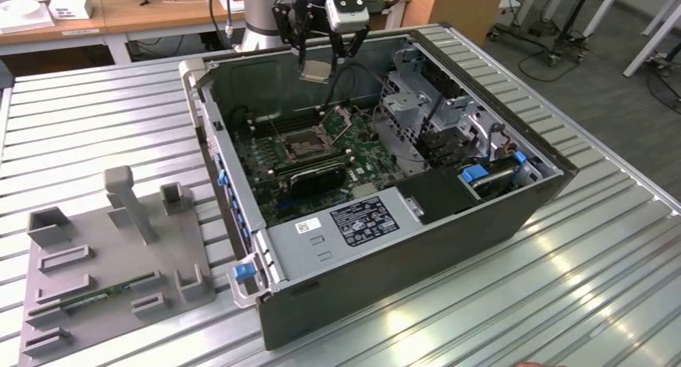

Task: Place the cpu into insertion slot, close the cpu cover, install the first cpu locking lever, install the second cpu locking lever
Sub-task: 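Place the cpu into insertion slot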

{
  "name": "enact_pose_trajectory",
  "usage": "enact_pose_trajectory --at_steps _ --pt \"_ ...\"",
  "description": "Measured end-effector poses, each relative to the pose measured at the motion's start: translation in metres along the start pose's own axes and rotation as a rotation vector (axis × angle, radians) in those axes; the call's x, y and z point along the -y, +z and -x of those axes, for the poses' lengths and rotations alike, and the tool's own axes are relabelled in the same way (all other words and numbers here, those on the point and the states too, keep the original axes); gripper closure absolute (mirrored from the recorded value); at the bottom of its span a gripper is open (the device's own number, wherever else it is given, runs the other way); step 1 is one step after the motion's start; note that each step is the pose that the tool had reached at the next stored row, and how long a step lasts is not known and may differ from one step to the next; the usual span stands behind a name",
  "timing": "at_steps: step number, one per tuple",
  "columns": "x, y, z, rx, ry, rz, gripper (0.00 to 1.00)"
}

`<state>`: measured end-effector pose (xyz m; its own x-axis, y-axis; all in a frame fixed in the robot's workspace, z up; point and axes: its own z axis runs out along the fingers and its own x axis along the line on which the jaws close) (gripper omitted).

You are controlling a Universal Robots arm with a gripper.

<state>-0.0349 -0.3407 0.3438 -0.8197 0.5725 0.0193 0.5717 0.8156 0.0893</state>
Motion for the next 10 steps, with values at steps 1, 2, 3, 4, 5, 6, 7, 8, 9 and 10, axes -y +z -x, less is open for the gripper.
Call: enact_pose_trajectory --at_steps 1,2,3,4,5,6,7,8,9,10 --pt "0.0 0.0 0.0 0.0 0.001 0.0001 0.46" --pt "0.0 0.0 0.0 0.0002 0.002 0.0001 0.46" --pt "0.0 0.0 0.0 0.0004 0.004 0.0 0.46" --pt "0.0 0.0001 0.0 0.0006 0.007 0.0001 0.46" --pt "0.0 0.0001 0.0 0.0008 0.01 0.0002 0.46" --pt "0.0 0.0002 0.0 0.0012 0.013 0.0003 0.46" --pt "0.0 0.0002 0.0 0.0015 0.017 0.0003 0.46" --pt "0.0 0.0003 0.0 0.0018 0.021 0.0004 0.46" --pt "0.0 0.0003 0.0 0.002 0.023 0.0004 0.46" --pt "0.0 0.0003 0.0 0.0021 0.024 0.0005 0.46"
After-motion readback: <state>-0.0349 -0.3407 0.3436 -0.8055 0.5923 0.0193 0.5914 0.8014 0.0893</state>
